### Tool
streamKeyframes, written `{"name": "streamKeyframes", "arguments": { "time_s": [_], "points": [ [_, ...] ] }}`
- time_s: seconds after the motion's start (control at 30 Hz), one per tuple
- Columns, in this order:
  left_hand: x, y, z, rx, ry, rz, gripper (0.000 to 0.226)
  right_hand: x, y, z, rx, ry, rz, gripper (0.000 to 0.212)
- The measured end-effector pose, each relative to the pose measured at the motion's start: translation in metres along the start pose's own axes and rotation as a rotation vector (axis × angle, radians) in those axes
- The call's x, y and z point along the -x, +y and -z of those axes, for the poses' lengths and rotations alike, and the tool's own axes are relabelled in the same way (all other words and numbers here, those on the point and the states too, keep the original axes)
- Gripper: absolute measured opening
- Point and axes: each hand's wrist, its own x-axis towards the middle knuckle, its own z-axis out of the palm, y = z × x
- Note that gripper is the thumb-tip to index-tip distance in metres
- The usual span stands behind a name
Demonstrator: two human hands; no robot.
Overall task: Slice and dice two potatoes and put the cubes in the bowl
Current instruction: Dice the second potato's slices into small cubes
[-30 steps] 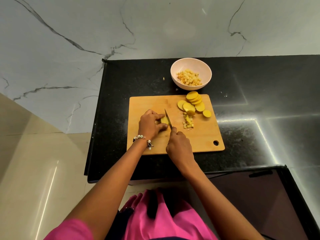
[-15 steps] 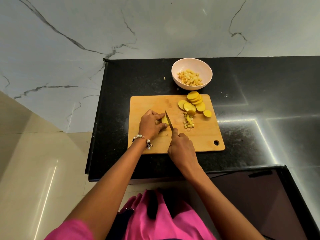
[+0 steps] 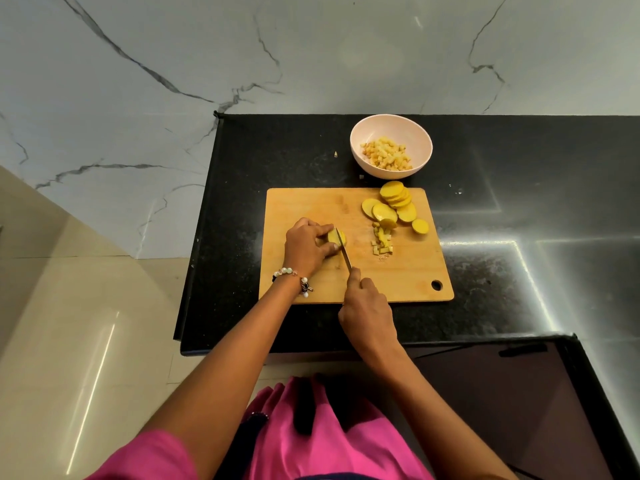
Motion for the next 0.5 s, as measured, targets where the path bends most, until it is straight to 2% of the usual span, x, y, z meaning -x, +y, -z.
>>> {"name": "streamKeyframes", "arguments": {
  "time_s": [0.2,0.5],
  "points": [
    [0.003,0.0,-0.001,0.016,0.021,0.015,0.047,-0.018,-0.005,0.011,-0.049,0.024,-0.002,0.057],
    [0.001,0.001,-0.001,0.033,0.018,0.035,0.046,-0.031,-0.012,0.006,0.007,0.053,0.024,0.053]
  ]
}}
